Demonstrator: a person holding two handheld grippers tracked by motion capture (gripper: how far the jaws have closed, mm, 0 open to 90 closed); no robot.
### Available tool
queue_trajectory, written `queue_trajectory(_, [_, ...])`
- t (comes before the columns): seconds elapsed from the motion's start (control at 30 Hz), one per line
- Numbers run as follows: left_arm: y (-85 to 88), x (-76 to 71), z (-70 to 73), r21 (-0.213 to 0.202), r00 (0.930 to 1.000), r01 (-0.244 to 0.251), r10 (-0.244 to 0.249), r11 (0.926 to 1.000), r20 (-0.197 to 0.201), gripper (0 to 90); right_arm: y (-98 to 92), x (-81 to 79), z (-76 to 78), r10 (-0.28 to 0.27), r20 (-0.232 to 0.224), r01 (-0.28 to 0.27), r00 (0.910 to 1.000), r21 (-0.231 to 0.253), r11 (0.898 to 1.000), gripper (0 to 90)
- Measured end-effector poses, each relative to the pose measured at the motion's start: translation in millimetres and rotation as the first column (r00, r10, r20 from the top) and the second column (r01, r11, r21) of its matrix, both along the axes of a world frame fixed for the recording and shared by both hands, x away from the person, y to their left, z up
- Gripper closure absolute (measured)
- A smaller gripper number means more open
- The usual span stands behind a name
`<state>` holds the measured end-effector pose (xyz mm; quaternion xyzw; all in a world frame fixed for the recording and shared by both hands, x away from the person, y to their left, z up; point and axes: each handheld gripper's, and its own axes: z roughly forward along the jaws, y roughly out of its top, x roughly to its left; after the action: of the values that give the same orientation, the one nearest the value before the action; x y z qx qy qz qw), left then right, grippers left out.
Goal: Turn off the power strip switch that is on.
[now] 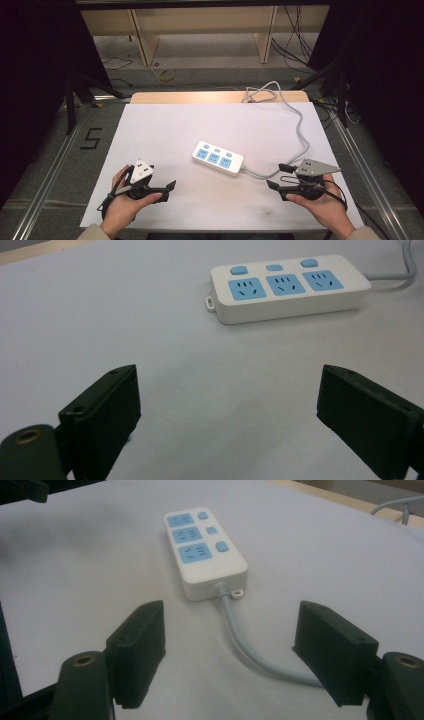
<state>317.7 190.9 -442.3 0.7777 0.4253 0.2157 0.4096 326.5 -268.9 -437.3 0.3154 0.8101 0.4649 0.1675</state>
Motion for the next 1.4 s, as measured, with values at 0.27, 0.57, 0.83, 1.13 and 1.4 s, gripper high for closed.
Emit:
queue_trajectory(0.27, [-0.1,-1.0,-0.3,0.004,1.0,-0.004,0.004,1.0,-0.005,10.4,5.3,1.0,7.3,0.008,0.013,-0.008,0.9999,-0.007,1.0,36.4])
queue_trajectory(0.57, [-1.6,-1.3,-0.4,0.002,1.0,0.001,-0.001,1.0,-0.002,11.1,15.5,5.7,17.7,0.025,0.028,-0.023,0.9993,-0.046,0.999,50.6])
queue_trajectory(0.83, [-1.9,-1.5,-0.3,0.007,1.0,-0.002,0.002,1.0,0.0,11.9,26.7,11.6,24.9,0.052,0.047,-0.048,0.9975,-0.075,0.996,66.7])
queue_trajectory(1.13, [-2.8,-1.4,-0.6,0.004,1.0,0.0,0.0,1.0,0.002,12.5,38.0,20.5,29.9,0.055,0.038,-0.051,0.9978,-0.106,0.993,82.2])
queue_trajectory(1.4, [-2.8,-1.2,-0.2,0.006,1.0,0.001,-0.001,1.0,0.006,13.9,45.3,28.4,34.9,0.047,0.017,-0.044,0.9988,-0.137,0.99,90.0])
